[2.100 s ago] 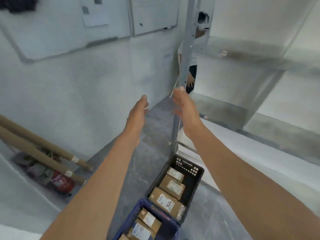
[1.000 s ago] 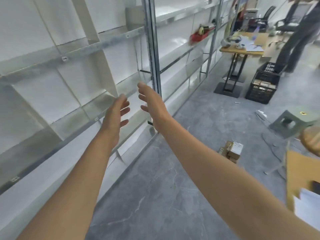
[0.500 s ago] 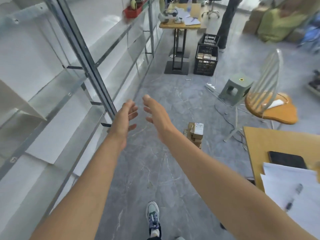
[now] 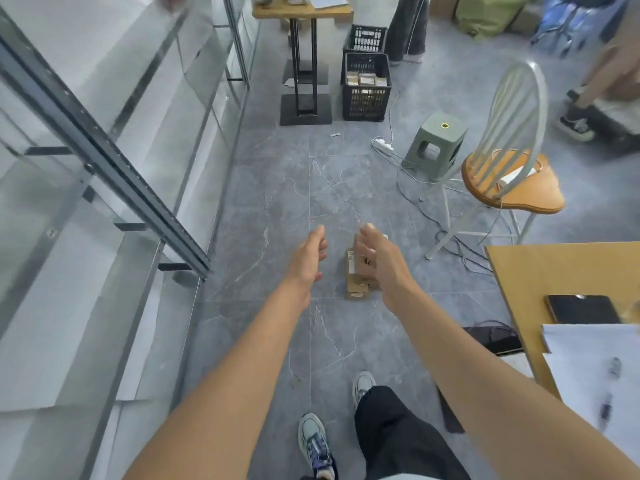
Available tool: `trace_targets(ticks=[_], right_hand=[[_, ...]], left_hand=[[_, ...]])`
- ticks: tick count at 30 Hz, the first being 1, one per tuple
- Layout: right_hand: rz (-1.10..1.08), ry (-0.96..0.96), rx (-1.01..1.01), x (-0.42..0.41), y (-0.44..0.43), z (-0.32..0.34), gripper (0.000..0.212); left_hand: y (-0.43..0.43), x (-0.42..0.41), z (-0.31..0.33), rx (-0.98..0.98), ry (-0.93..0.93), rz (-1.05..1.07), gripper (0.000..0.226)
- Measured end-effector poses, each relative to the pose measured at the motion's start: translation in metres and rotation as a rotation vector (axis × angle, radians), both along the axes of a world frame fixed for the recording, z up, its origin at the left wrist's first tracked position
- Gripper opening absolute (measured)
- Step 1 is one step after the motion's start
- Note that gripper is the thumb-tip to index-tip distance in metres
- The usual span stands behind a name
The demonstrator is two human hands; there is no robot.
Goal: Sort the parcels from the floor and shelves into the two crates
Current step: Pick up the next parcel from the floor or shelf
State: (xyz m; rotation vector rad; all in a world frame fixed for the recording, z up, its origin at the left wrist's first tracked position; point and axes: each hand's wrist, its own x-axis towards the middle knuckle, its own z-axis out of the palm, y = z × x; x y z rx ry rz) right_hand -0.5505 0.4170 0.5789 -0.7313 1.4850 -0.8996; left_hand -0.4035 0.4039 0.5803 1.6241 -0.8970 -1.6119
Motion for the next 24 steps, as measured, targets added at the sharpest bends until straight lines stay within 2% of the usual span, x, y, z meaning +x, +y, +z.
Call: trace_targets(ticks=[3, 8, 10, 13, 15, 18, 24], right_hand=[[-0.062, 0.01, 0.053, -0.02, -0.025, -0.017, 0.06], [-0.111, -0.002, 0.121, -0.067, -0.081, -0.055, 0.028], [-0.135, -0.008, 0.157, -0.087, -0.109, -0.076, 0.024], [-0.129, -0.014, 0.229, -0.118, -0.152, -0.115, 0.038], [-0.127, 0.002, 0.284, -0.137, -0.176, -0.139, 0.048], [-0.116, 0.012, 0.335, -0.163, -0.206, -0.173, 0.053], [-0.118, 0.031, 0.437, -0.196, -0.257, -0.252, 0.057]], left_hand=[[-0.029, -0.019, -0.022, 0.041, -0.009, -0.066, 0.058], [-0.091, -0.059, -0.064, 0.129, -0.022, -0.094, 0.056], [-0.119, -0.079, -0.082, 0.179, -0.028, -0.095, 0.05], [-0.162, -0.113, -0.111, 0.232, -0.031, -0.096, 0.026], [-0.186, -0.135, -0.124, 0.281, -0.053, -0.094, 0.027], [-0.219, -0.161, -0.16, 0.356, -0.078, -0.101, 0.025], [-0.266, -0.194, -0.242, 0.484, -0.11, -0.153, 0.049]])
